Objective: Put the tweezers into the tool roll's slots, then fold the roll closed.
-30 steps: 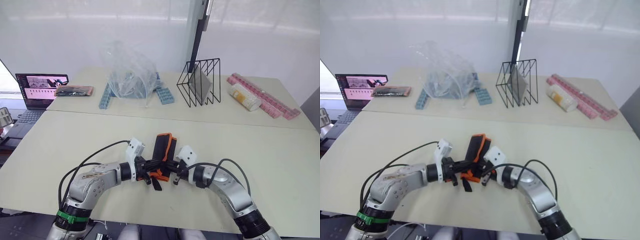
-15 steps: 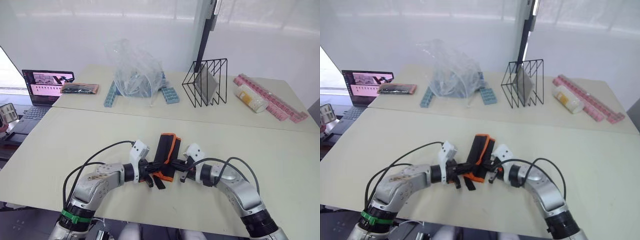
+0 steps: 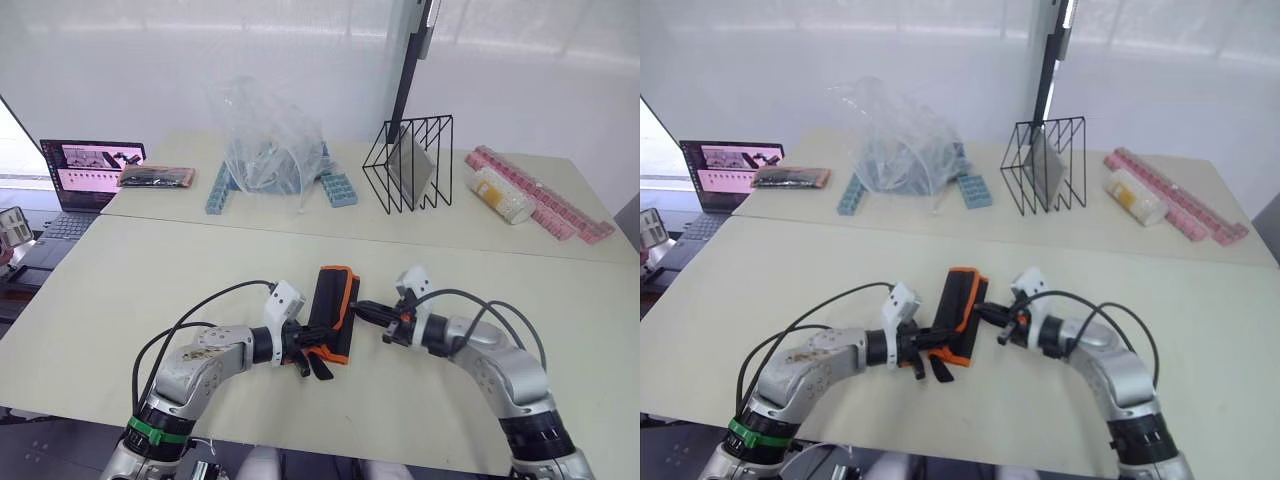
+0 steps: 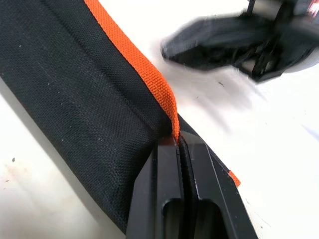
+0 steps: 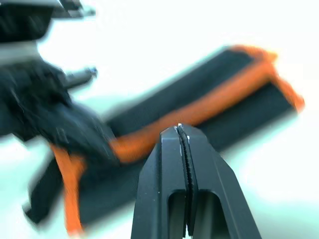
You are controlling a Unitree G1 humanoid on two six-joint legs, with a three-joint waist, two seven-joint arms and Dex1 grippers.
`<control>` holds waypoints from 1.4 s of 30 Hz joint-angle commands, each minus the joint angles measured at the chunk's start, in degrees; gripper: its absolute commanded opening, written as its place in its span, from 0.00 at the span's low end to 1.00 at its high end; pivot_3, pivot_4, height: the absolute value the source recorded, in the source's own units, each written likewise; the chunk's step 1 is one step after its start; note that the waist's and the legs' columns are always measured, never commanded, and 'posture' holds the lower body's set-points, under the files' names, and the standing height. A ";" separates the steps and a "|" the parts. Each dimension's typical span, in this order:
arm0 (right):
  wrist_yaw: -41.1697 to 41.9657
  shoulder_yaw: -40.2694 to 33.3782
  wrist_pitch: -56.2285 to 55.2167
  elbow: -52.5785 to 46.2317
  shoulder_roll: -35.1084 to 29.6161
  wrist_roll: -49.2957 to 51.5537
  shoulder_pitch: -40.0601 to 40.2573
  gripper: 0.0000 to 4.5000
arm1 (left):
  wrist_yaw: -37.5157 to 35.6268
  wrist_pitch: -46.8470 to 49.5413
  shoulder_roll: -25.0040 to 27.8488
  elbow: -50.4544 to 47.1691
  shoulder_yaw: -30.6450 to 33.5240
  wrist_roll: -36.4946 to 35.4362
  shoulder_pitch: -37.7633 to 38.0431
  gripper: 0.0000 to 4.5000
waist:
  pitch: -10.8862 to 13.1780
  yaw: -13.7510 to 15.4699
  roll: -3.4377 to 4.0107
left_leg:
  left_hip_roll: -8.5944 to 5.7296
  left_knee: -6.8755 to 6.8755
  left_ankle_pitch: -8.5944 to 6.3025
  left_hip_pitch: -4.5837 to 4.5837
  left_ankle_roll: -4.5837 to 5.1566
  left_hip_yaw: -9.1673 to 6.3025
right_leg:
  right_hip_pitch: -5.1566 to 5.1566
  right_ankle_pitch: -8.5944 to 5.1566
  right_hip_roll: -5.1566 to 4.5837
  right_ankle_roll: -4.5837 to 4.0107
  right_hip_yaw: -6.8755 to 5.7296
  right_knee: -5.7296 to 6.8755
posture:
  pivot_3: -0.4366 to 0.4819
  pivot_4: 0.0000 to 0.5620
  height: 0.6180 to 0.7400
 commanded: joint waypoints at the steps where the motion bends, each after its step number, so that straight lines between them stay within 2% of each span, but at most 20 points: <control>1: -1.11 1.93 -0.67 -0.89 1.47 -0.94 -1.63 0.00 | -0.36 0.52 -0.32 1.22 -1.88 1.09 0.63 0.00 | 0.00 0.16 0.00 | 0.00 0.00 0.00 -0.02 0.00 -0.02 | 0.00 0.00 -0.01 0.00 -0.04 -0.01 | 0.48 0.27 0.84; 4: -2.87 3.58 -1.67 1.90 2.86 -3.54 -2.71 0.00 | -0.42 0.28 -0.42 1.38 -2.01 1.56 0.73 0.00 | 0.00 0.16 0.00 | -0.02 0.00 0.00 -0.08 0.00 -0.03 | -0.02 0.01 -0.03 -0.02 -0.05 -0.03 | 0.48 0.27 0.84; 11: -3.45 6.94 -3.27 8.30 0.45 -10.03 -1.91 0.00 | -0.92 -0.88 0.34 0.61 -1.53 2.17 0.95 0.00 | -0.01 0.07 0.02 | -0.01 0.00 0.00 -0.04 0.00 -0.03 | -0.02 0.02 -0.03 -0.04 -0.06 0.01 | 0.48 0.27 0.84; 18: -2.64 9.43 -3.86 11.59 -1.01 -12.75 -0.86 0.00 | -3.56 -2.81 2.94 -3.47 1.82 0.61 0.54 0.51 | -0.02 -0.10 0.02 | 0.03 0.01 0.02 0.14 0.00 -0.01 | 0.08 0.04 0.02 -0.06 -0.04 0.09 | 0.48 0.27 0.84; 23: -2.42 9.36 -4.00 12.27 -0.97 -12.89 -0.83 0.00 | -7.45 -3.56 7.23 -4.39 5.71 -1.68 -0.72 0.86 | -0.02 -0.14 0.02 | 0.05 0.01 0.06 0.16 0.04 0.00 | 0.08 0.03 0.05 -0.05 -0.05 0.13 | 0.48 0.27 0.84; 28: -1.92 9.15 -4.27 12.08 -0.69 -12.56 -0.67 0.00 | -10.87 -5.94 8.15 -2.55 7.12 -2.44 -2.20 0.86 | -0.02 0.04 0.02 | 0.04 0.01 0.06 0.15 0.04 0.00 | 0.08 0.05 0.03 -0.08 -0.05 0.11 | 0.48 0.27 0.84; 29: -1.71 9.11 -4.35 11.80 -0.64 -12.40 -0.54 0.00 | -11.09 -6.34 7.93 -1.94 6.85 -2.11 -2.51 0.73 | -0.02 0.06 0.01 | 0.03 0.02 0.06 0.14 0.04 0.00 | 0.08 0.05 0.03 -0.08 -0.05 0.11 | 0.48 0.27 0.84; 39: -1.56 9.22 -5.26 10.51 -0.89 -13.34 0.13 0.00 | -13.22 -14.27 4.22 5.92 -0.81 5.49 -4.12 0.00 | -0.02 0.05 0.01 | 0.02 0.02 0.06 0.11 0.05 0.00 | 0.07 0.07 0.03 -0.10 -0.05 0.13 | 0.48 0.27 0.84; 42: -1.75 9.43 -5.43 10.23 -0.89 -13.57 0.31 0.00 | -13.38 -16.34 3.12 8.23 -2.99 8.10 -4.68 0.00 | -0.02 0.08 0.02 | 0.02 0.02 0.06 0.11 0.05 -0.01 | 0.06 0.07 0.04 -0.10 -0.06 0.12 | 0.48 0.27 0.84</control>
